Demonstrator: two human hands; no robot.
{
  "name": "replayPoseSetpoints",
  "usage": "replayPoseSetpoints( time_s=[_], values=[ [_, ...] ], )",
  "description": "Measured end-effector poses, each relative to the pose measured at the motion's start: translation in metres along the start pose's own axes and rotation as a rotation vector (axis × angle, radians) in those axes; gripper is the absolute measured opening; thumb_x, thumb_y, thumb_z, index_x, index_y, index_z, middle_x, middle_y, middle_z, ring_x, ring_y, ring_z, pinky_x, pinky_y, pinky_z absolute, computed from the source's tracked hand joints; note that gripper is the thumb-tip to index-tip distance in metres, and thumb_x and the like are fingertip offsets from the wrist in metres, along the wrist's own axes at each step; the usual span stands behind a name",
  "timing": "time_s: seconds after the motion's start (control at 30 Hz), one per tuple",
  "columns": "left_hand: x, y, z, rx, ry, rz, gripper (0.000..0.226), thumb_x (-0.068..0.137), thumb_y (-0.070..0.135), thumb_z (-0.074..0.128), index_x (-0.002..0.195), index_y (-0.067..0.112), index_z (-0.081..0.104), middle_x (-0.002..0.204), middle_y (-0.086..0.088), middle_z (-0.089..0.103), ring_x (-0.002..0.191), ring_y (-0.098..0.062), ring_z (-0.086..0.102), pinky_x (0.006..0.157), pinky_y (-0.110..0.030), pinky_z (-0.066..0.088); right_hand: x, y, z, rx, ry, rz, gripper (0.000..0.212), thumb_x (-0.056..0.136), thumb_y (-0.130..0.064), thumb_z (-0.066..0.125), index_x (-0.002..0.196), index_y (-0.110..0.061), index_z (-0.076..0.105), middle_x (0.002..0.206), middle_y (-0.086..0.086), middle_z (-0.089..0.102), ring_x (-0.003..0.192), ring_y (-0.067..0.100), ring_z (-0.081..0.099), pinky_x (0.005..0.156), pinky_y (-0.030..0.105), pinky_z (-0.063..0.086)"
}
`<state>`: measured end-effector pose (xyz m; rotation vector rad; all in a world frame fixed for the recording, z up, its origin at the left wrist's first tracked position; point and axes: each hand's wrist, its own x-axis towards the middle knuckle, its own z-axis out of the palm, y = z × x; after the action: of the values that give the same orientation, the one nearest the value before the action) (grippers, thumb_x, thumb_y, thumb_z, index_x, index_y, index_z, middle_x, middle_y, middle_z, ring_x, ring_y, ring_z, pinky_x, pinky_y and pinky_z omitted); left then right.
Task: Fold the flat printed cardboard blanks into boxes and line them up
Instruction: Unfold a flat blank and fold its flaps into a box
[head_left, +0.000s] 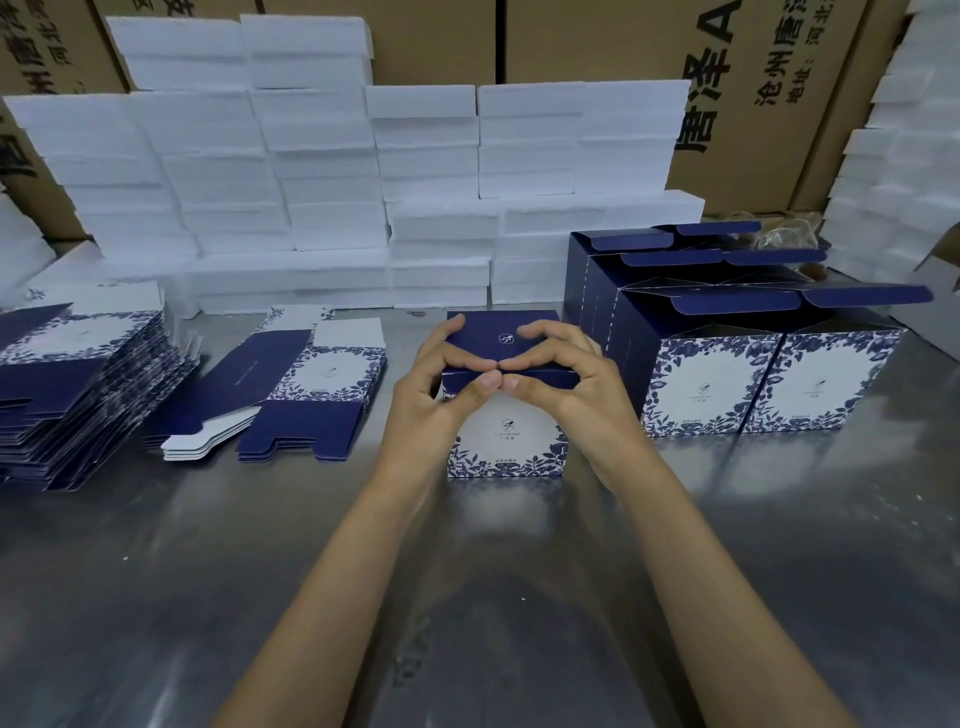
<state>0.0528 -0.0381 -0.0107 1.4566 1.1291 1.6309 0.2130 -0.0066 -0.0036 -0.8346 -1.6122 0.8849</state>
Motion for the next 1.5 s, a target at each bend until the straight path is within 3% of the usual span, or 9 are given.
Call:
replayPoseSetpoints(
  time_s=[0.33, 0.5, 0.57, 0.67, 0.8, 0.97, 1.13, 1.3, 1.5],
  values=[
    [0.0, 0.008, -0.004, -0.036, 0.008, -0.005, 0.015, 0.083, -0.001, 0.074, 0.091, 0.012, 0.073, 0.144, 0.004, 0.053, 0.11, 0.023, 0.052, 0.079, 0.001, 0.042, 0.003, 0.003, -0.015, 0.023, -0.102, 0.006, 0.022, 0.085, -0.006, 0.078, 0.096, -0.025, 0.078, 0.128, -0.006, 0.065, 0.136, -0.006, 0.04, 0.105, 0.004, 0.029],
    [0.002, 0.01, -0.01, -0.034, -0.01, -0.031, 0.016, 0.081, 0.006, 0.076, 0.09, 0.019, 0.076, 0.143, 0.012, 0.054, 0.124, 0.007, 0.053, 0.091, -0.013, 0.048, 0.004, 0.008, -0.015, -0.016, -0.115, -0.016, 0.019, 0.088, -0.006, 0.075, 0.102, -0.019, 0.078, 0.13, -0.006, 0.064, 0.139, -0.004, 0.038, 0.107, 0.006, 0.028],
    [0.004, 0.009, -0.016, -0.043, -0.043, -0.077, 0.017, 0.081, 0.008, 0.077, 0.092, 0.021, 0.077, 0.134, 0.021, 0.058, 0.135, -0.006, 0.048, 0.104, -0.027, 0.049, 0.003, 0.008, -0.023, 0.009, -0.182, 0.007, 0.02, 0.091, -0.009, 0.072, 0.108, -0.019, 0.078, 0.135, -0.011, 0.062, 0.143, -0.006, 0.033, 0.11, 0.013, 0.027],
    [0.005, 0.008, -0.019, -0.049, -0.052, -0.063, 0.018, 0.081, 0.006, 0.076, 0.092, 0.021, 0.078, 0.101, 0.04, 0.066, 0.142, 0.0, 0.038, 0.098, -0.023, 0.051, 0.003, 0.005, -0.028, 0.031, -0.205, 0.032, 0.021, 0.094, -0.009, 0.069, 0.111, -0.018, 0.077, 0.137, -0.013, 0.061, 0.146, -0.005, 0.03, 0.111, 0.017, 0.026],
    [0.006, 0.004, -0.016, -0.016, -0.04, -0.004, 0.017, 0.086, 0.007, 0.074, 0.095, 0.021, 0.077, 0.094, 0.043, 0.066, 0.139, 0.002, 0.041, 0.081, -0.015, 0.052, 0.0, 0.003, -0.016, -0.045, -0.085, -0.018, 0.027, 0.094, -0.002, 0.066, 0.103, -0.025, 0.076, 0.129, -0.009, 0.067, 0.145, 0.004, 0.036, 0.118, 0.026, 0.029],
    [0.004, -0.001, -0.019, -0.004, -0.035, 0.026, 0.023, 0.09, 0.004, 0.069, 0.108, 0.018, 0.074, 0.101, 0.026, 0.073, 0.124, -0.001, 0.057, 0.09, -0.019, 0.053, -0.011, 0.004, 0.004, -0.239, 0.168, -0.123, 0.029, 0.094, 0.0, 0.064, 0.104, -0.024, 0.078, 0.122, -0.011, 0.069, 0.134, 0.008, 0.047, 0.115, 0.043, 0.035],
    [0.002, -0.007, -0.01, 0.061, 0.089, 0.07, 0.026, 0.092, 0.007, 0.069, 0.106, 0.028, 0.074, 0.104, 0.015, 0.075, 0.098, -0.006, 0.069, 0.085, -0.017, 0.053, -0.023, 0.004, 0.02, -0.956, 0.363, -0.422, 0.043, 0.079, -0.002, 0.065, 0.119, -0.016, 0.072, 0.127, 0.0, 0.068, 0.129, 0.024, 0.056, 0.106, 0.05, 0.035],
    [0.018, -0.014, 0.011, 0.168, 0.12, 0.113, 0.03, 0.094, 0.008, 0.067, 0.102, 0.038, 0.07, 0.098, 0.027, 0.072, 0.098, 0.0, 0.068, 0.088, -0.017, 0.053, -0.032, 0.019, 0.041, -1.165, 0.142, -0.232, 0.087, 0.082, -0.016, 0.056, 0.161, -0.015, 0.02, 0.168, 0.011, 0.018, 0.156, 0.029, 0.014, 0.124, 0.047, 0.015],
    [0.091, -0.022, 0.02, 0.301, 0.017, -0.038, 0.023, 0.09, 0.01, 0.071, 0.108, 0.024, 0.075, 0.105, 0.01, 0.073, 0.104, -0.014, 0.069, 0.088, -0.043, 0.059, 0.025, 0.039, 0.024, -1.152, 0.007, -0.081, 0.084, 0.099, -0.035, 0.053, 0.162, -0.018, 0.0, 0.17, 0.009, -0.011, 0.156, 0.028, -0.014, 0.126, 0.042, 0.003]
  ],
)
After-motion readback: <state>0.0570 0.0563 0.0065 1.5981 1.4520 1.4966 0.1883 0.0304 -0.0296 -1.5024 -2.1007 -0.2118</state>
